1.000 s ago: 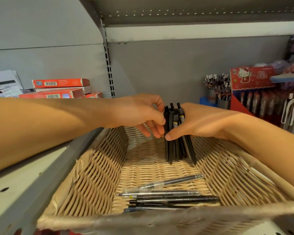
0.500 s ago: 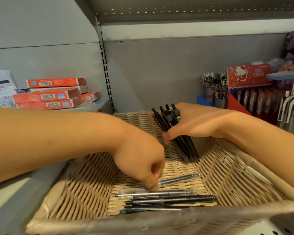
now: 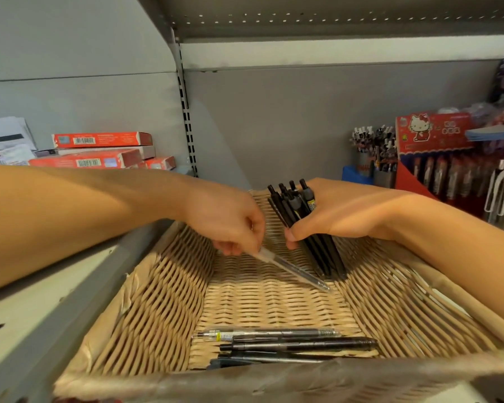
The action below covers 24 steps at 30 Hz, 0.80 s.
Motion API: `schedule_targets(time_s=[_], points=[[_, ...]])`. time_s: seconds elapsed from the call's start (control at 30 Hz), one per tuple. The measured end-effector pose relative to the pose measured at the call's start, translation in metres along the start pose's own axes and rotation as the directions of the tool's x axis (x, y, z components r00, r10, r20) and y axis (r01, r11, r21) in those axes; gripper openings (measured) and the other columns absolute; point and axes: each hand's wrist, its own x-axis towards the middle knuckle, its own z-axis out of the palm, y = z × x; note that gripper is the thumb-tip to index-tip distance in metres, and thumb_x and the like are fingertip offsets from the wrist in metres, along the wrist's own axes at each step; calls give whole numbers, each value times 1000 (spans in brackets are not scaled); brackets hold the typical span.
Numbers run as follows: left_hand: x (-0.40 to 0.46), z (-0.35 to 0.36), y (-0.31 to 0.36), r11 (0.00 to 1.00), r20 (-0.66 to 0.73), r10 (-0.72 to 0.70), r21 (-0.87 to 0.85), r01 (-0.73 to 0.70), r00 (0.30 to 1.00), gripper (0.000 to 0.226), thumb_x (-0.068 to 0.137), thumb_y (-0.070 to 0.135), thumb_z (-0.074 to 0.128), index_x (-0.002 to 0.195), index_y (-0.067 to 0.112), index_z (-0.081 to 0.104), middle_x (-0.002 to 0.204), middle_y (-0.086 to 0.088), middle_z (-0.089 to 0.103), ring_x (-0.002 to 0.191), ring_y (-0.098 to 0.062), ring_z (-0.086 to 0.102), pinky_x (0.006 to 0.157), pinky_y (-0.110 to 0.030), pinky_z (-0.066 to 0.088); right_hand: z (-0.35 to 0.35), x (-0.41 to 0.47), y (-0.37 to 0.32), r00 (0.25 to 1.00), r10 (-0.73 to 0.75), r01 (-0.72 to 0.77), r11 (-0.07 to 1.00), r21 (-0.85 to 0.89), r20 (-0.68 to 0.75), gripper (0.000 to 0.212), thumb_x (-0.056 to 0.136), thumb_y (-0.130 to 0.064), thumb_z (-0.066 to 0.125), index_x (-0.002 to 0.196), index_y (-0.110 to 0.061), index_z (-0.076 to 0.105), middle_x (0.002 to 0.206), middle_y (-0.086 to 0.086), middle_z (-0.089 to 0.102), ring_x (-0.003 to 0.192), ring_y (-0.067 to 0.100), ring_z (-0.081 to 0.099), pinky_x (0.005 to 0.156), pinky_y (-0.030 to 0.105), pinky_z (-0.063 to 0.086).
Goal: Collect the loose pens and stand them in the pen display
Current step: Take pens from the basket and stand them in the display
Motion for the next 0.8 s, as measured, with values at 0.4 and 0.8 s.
schedule_targets(time_s=[0.4,0.8], points=[[1,-6,3,869,-393,43,-439,-229,918,27,86,20,77,108,20,60,80,-3,77,73,-14,75,67,-23,61,-1,3,5,995,-96,98,986,133,-18,15,83,-28,80,94,-23,71,81,-11,74,76,3,69,75,17,50],[-3,-5,7,924,-208,79,-352,-150,975,30,84,35,76,99,10,68,88,0,78,83,-13,75,72,-25,61,-2,-3,-1,990,-133,127,986,104,55,22,82,-25,80,103,-27,74,95,-12,77,87,4,71,83,24,53]])
